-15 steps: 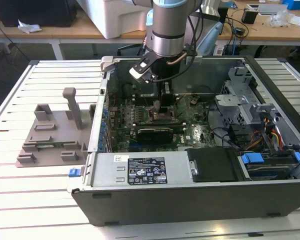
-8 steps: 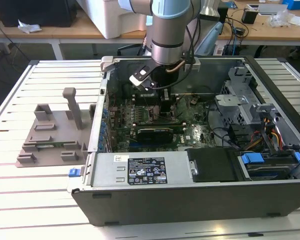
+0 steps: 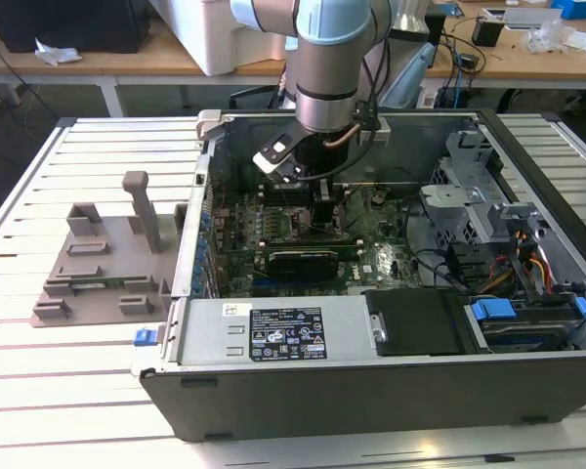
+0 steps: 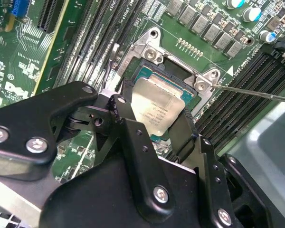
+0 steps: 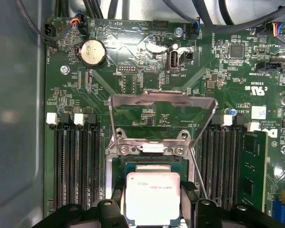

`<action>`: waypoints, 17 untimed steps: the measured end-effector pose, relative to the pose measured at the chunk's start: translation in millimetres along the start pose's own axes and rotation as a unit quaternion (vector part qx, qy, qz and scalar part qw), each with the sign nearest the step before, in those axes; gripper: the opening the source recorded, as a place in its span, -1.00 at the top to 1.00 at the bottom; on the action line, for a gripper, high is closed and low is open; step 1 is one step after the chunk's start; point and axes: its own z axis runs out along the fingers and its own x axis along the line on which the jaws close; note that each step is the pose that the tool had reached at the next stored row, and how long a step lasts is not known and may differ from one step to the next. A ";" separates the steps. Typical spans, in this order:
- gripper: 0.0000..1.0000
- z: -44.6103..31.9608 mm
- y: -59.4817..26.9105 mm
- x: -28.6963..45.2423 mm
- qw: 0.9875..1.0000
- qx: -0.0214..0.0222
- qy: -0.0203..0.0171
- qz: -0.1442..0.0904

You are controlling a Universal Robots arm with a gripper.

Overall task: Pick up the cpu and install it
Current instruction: 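Place the cpu into insertion slot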

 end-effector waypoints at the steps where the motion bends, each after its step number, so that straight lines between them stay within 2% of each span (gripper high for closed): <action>1: -0.08 0.3 0.0 0.2 1.000 0.000 0.000 0.000; 9: -0.08 1.7 0.0 0.3 1.000 0.000 0.000 0.000; 11: -0.11 1.7 0.0 0.3 1.000 0.000 0.000 0.000; 12: -0.23 1.8 0.0 0.3 1.000 0.000 0.000 0.000; 17: -0.23 1.9 0.8 1.0 1.000 0.000 0.000 -0.001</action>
